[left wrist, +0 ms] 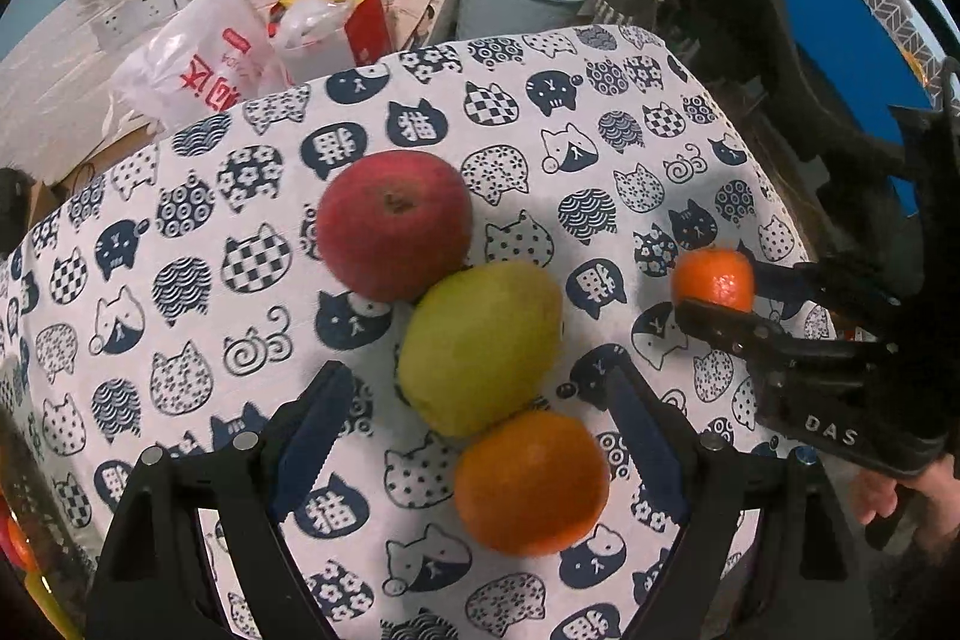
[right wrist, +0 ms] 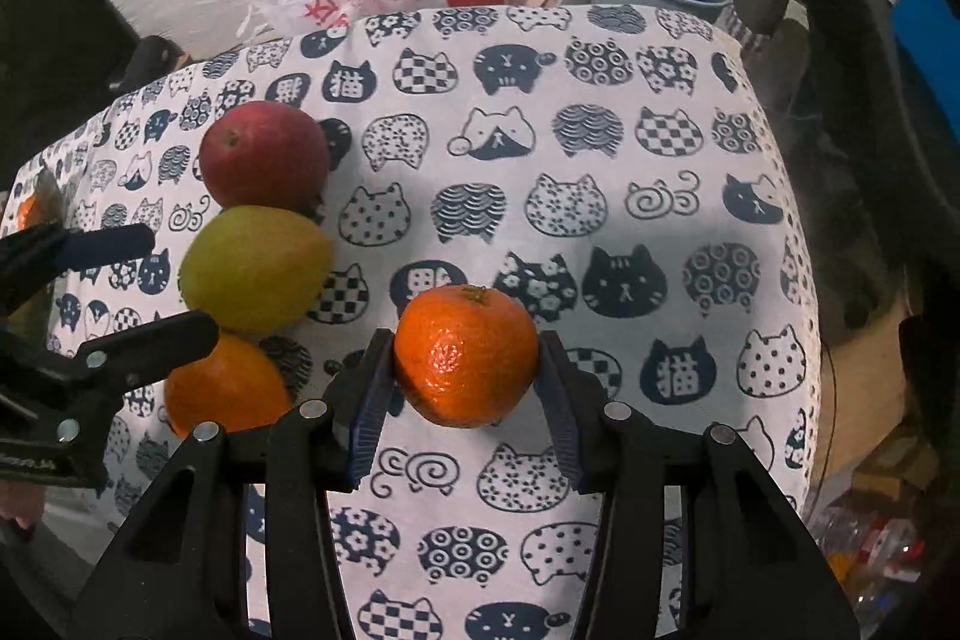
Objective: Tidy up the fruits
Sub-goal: 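Grasp a small mandarin with right tool while left tool approaches the green pear, then grasp the green pear with left tool and lift while right tool holds the mandarin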
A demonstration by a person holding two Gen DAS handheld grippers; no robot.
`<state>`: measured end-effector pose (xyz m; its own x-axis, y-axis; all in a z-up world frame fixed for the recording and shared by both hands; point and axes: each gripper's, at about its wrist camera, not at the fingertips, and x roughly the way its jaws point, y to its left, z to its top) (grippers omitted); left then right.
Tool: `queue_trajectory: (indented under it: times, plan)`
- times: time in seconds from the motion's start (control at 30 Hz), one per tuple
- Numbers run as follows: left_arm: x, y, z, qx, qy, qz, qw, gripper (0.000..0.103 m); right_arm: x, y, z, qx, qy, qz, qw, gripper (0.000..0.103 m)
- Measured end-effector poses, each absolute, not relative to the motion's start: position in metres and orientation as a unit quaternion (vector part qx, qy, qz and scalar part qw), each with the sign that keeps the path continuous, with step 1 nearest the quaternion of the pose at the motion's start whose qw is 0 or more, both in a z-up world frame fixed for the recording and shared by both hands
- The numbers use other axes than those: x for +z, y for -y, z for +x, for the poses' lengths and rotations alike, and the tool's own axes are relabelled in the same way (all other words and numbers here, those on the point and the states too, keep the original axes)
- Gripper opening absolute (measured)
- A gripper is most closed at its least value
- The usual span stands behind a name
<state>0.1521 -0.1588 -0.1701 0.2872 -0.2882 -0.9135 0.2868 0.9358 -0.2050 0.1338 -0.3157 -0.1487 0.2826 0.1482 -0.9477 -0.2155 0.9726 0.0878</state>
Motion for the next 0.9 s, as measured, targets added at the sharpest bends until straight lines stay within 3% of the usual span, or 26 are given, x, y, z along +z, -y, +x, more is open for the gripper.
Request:
queue_trajectory:
  times: [0.43, 0.6, 0.9]
  plan:
    - [-0.202, 0.178, 0.169, -0.174, -0.587, 0.004, 0.791, 0.087, -0.152, 0.33, 0.136, 0.109, -0.591, -0.012, 0.799, 0.047]
    - [-0.207, 0.181, 0.171, -0.167, -0.586, 0.023, 0.792, 0.07, -0.155, 0.331, 0.138, 0.108, -0.594, -0.012, 0.797, 0.047]
    - [-0.205, 0.177, 0.165, -0.166, -0.573, 0.037, 0.802, 0.07, -0.154, 0.326, 0.141, 0.112, -0.589, -0.015, 0.801, 0.047]
